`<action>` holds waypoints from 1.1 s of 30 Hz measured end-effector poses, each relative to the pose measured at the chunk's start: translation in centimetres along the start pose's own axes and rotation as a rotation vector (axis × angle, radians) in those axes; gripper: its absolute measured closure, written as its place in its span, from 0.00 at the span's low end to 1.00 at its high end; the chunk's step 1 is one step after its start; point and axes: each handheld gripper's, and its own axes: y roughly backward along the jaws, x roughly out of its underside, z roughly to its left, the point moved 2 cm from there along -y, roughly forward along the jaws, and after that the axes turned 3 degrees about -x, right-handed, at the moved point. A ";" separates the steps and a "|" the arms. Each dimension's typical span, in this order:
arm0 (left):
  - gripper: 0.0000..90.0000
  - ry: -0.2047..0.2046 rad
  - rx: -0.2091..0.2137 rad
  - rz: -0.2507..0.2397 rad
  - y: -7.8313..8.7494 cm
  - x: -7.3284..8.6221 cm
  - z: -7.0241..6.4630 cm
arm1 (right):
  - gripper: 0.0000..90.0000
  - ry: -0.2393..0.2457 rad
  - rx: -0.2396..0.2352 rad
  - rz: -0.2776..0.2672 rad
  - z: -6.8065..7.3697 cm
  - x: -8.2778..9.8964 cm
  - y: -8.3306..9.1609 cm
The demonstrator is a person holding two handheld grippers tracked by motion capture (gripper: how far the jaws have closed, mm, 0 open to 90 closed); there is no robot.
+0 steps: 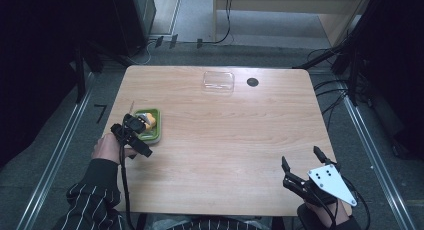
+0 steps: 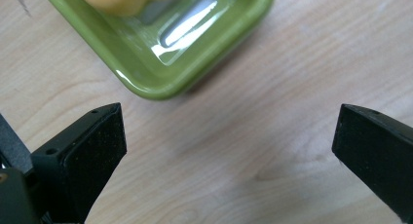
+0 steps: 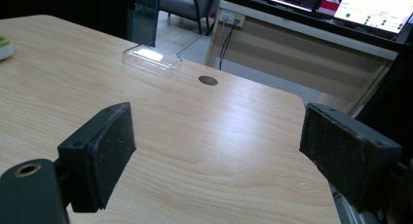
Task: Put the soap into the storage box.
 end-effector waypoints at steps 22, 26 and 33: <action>0.00 -0.078 0.031 0.022 -0.8 3.3 -3.9 | 0.15 0.000 -0.001 -0.001 0.0 0.0 0.0; 0.00 -0.091 0.037 0.020 -1.0 4.1 -4.6 | 0.15 0.000 -0.001 0.000 0.0 0.0 0.0; 0.00 -0.105 0.045 0.025 -1.4 4.9 -5.5 | 0.15 -0.001 0.000 -0.001 -0.1 0.0 0.0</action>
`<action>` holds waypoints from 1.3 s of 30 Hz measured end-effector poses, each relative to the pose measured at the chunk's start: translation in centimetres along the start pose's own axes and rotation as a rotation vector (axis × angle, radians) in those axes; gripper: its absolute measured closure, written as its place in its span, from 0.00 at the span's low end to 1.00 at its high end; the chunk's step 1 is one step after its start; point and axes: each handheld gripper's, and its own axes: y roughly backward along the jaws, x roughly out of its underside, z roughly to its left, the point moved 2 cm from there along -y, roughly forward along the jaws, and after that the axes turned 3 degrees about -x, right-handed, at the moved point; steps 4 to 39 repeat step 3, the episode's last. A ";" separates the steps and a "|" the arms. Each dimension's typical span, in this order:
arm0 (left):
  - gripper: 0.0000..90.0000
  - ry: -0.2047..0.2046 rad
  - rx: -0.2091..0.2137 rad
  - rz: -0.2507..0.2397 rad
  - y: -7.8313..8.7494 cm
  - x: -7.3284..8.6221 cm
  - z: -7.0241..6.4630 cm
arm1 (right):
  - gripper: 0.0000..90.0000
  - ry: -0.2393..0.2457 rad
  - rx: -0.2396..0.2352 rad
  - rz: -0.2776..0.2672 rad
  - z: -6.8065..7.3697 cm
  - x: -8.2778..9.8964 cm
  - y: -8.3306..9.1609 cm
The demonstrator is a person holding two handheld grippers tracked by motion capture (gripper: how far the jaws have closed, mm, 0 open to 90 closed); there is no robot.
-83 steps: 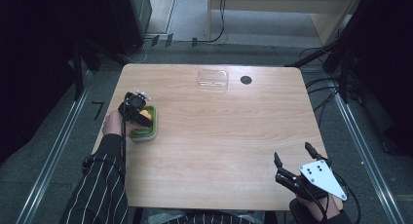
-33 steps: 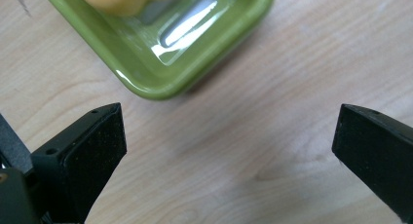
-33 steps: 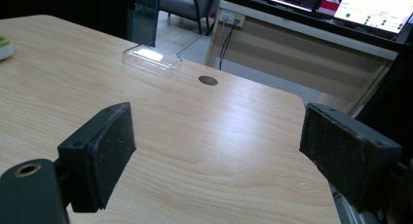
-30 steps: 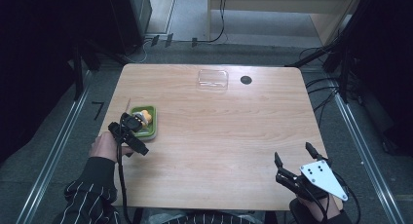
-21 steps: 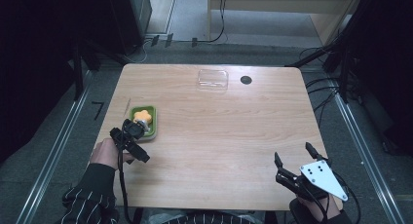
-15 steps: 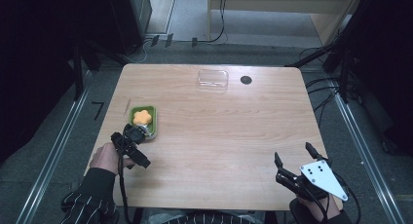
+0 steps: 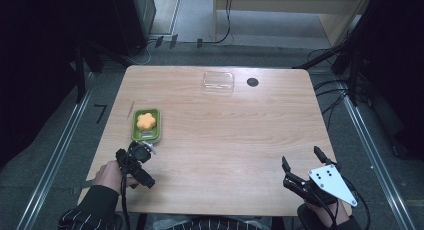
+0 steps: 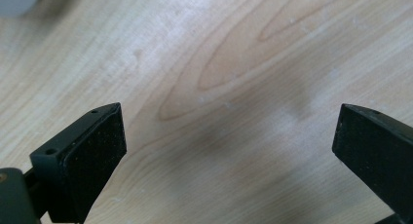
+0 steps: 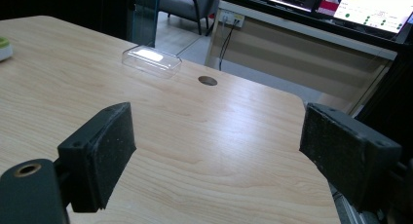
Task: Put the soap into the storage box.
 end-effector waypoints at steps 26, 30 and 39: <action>0.00 -0.002 0.001 0.004 -0.1 0.0 0.0 | 0.15 -0.002 0.001 0.000 0.0 0.0 0.0; 0.00 -0.002 0.001 0.004 -0.1 0.0 0.0 | 0.15 -0.002 0.001 0.000 0.0 0.0 0.0; 0.00 -0.002 0.001 0.004 -0.1 0.0 0.0 | 0.15 -0.002 0.001 0.000 0.0 0.0 0.0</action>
